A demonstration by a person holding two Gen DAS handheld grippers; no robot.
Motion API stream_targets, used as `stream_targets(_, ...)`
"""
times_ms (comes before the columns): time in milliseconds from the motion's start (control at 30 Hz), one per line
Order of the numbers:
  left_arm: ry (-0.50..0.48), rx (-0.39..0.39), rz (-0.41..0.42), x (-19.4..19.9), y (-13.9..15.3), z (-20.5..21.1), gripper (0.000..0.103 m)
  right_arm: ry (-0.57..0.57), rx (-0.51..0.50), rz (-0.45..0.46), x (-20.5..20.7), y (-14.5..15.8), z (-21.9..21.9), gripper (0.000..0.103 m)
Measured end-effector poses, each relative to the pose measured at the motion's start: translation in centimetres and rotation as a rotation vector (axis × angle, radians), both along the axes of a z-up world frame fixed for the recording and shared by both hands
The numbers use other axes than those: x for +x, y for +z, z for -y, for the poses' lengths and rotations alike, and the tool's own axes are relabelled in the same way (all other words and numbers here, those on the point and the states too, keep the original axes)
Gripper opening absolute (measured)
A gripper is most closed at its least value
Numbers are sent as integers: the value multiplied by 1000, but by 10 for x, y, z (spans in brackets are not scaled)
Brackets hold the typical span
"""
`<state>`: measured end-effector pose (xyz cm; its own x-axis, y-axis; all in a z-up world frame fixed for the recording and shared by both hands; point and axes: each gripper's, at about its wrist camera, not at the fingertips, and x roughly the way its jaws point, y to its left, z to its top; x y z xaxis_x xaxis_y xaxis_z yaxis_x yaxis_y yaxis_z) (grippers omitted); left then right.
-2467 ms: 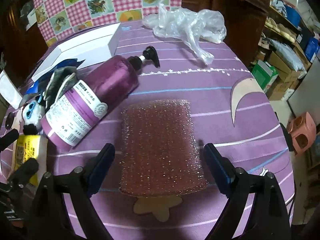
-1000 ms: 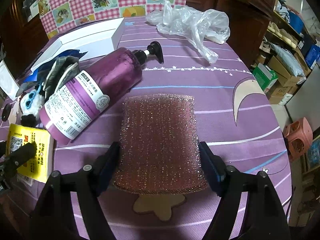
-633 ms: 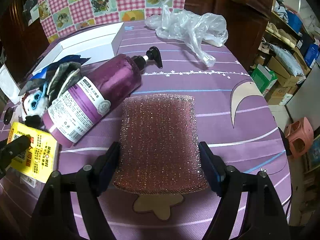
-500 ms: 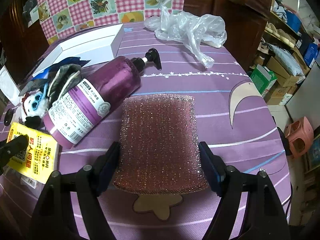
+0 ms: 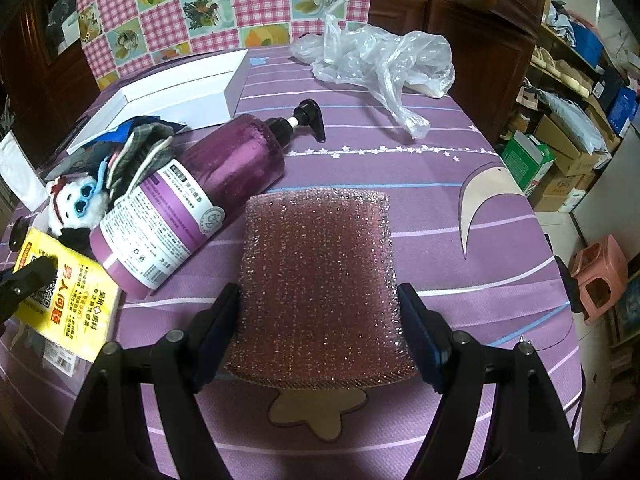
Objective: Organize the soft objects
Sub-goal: 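Grasp the yellow printed package with the left gripper while the right holds the sponge, then carry the sponge and yellow package into the white box with both grippers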
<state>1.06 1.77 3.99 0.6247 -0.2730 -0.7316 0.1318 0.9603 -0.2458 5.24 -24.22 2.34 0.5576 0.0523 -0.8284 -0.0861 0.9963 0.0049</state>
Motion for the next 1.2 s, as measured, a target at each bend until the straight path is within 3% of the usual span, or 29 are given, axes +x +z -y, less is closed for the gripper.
stream_targets(433, -16, -75, -45, -8, 6, -10, 23, 11, 38, 36, -4, 9, 4, 78)
stream_targets(733, 65, -74, -46, -39, 13, -37, 23, 48, 80, 66, -8, 15, 3, 78)
stream_targets(967, 68, -122, 30, -27, 53, -49, 22, 82, 145, 65, -4, 27, 2, 78)
stream_targets(1200, 70, -161, 131, 12, 93, -49, 23, 152, 235, 45, 22, 68, -12, 78)
